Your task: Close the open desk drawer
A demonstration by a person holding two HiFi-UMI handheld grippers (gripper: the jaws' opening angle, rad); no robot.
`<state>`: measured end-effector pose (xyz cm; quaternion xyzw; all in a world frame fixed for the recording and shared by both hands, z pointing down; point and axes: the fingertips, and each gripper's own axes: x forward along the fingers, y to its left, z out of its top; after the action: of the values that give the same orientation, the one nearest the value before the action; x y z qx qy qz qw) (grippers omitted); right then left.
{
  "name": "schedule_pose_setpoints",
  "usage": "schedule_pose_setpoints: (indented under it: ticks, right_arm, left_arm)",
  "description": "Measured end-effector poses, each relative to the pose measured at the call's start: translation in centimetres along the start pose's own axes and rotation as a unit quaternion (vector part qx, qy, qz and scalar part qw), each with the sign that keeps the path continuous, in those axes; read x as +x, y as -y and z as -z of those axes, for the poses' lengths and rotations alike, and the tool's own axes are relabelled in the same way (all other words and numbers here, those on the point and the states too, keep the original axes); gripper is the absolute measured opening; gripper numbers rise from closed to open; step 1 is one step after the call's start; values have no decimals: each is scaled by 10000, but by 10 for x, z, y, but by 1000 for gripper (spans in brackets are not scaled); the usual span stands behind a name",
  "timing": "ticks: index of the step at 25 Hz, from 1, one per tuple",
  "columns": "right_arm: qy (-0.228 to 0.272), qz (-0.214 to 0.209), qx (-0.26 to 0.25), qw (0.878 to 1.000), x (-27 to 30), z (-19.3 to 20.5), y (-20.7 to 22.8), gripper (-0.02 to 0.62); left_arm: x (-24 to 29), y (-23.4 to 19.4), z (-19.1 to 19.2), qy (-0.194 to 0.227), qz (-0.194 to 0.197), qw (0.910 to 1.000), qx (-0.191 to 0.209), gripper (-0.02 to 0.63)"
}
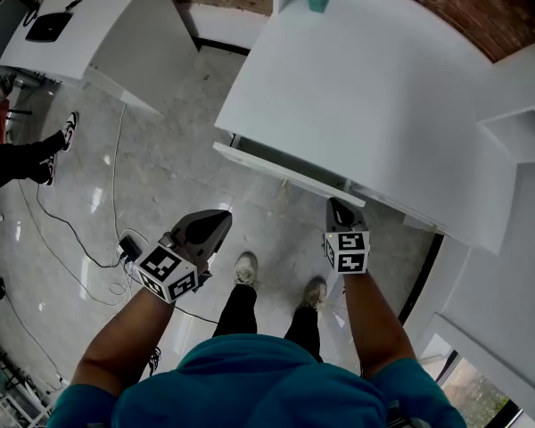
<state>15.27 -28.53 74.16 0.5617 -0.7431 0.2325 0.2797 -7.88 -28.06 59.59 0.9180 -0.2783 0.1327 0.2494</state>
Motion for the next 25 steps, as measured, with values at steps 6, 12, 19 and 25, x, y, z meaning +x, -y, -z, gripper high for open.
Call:
schedule_pose_setpoints:
  ticks: [6, 12, 19, 25]
  right_arm:
    - [91, 74, -20, 9999, 3, -9, 10, 20]
    - [123, 147, -32, 9998, 7, -13, 15, 20]
    - [168, 227, 5, 9996, 12, -19, 22, 20]
    - [245, 365, 119, 9990, 19, -25, 31, 20]
  left_arm:
    - [-1, -5, -2, 45, -31, 10000, -14, 15]
    - [-1, -4, -1, 46, -3, 10000, -11, 15]
    - [-3, -5, 1, 67, -16, 10000, -38, 15]
    - [-7, -8, 3, 64, -43, 10000, -51, 15]
